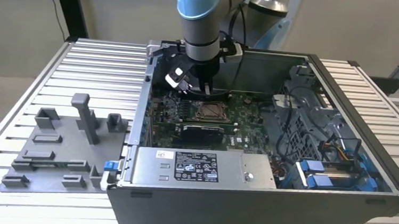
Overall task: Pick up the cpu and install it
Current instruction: 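Install the first cpu locking lever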
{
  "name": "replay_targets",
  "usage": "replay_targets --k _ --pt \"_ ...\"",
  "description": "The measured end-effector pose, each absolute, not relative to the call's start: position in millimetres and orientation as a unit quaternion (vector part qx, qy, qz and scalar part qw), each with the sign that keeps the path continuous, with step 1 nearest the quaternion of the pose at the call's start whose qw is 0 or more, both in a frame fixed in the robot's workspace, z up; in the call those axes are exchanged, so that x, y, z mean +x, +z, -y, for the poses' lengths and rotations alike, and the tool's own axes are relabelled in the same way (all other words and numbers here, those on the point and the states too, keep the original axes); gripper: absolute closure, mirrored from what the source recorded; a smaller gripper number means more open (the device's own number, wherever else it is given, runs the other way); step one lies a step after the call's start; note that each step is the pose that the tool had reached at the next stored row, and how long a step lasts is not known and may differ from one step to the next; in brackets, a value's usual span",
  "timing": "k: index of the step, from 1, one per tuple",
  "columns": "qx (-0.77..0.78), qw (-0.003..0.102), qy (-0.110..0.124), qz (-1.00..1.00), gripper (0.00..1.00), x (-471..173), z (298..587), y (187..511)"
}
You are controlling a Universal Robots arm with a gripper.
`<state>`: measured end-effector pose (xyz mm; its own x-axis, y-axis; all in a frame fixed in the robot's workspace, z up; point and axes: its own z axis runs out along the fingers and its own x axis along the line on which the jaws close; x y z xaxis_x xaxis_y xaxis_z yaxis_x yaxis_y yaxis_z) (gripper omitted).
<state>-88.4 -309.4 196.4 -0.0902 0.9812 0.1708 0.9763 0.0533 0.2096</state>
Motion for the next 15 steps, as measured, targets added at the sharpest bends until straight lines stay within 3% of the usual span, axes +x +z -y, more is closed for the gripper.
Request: replay_targets --k 15 --pt "0.674 0.003 0.142 -0.725 1.00 -85.7 310.0 191.9"
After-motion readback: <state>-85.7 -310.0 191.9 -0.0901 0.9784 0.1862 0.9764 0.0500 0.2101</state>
